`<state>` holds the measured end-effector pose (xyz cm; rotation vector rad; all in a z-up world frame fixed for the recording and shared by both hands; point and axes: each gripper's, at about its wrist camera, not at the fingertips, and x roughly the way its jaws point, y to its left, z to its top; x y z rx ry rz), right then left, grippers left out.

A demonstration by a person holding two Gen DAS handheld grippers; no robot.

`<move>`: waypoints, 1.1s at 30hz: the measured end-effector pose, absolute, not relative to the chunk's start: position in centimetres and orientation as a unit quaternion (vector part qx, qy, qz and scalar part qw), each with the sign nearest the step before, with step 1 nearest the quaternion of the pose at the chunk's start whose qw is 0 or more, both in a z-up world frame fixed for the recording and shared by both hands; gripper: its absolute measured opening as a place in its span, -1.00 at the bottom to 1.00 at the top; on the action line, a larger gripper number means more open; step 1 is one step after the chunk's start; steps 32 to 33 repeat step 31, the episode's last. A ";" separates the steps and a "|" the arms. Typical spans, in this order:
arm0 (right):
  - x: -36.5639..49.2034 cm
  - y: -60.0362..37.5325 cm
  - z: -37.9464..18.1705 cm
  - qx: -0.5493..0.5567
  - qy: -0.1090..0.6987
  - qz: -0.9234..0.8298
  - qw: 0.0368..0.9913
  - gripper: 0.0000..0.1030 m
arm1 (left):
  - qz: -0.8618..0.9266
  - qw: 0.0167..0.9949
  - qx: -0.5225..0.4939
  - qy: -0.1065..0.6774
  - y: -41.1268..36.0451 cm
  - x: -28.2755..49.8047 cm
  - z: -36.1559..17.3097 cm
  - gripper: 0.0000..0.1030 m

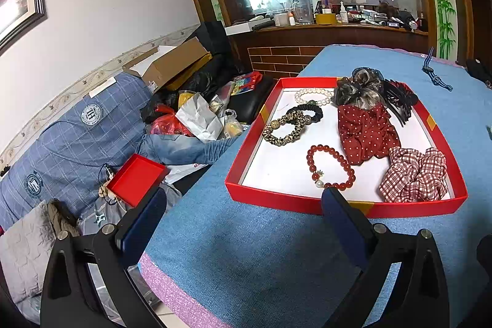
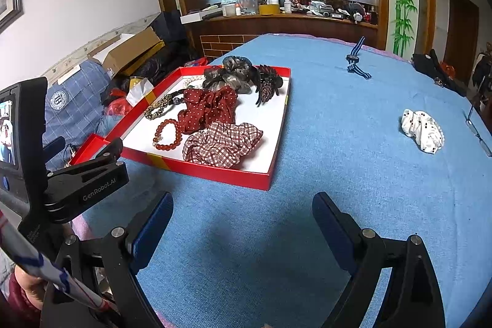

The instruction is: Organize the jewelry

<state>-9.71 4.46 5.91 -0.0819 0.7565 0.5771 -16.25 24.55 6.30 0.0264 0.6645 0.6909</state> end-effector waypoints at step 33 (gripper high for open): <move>-9.0 1.4 6.3 -0.007 0.367 0.265 0.892 0.84 | 0.320 0.897 0.057 0.299 21.0 -15.8 8.3 0.95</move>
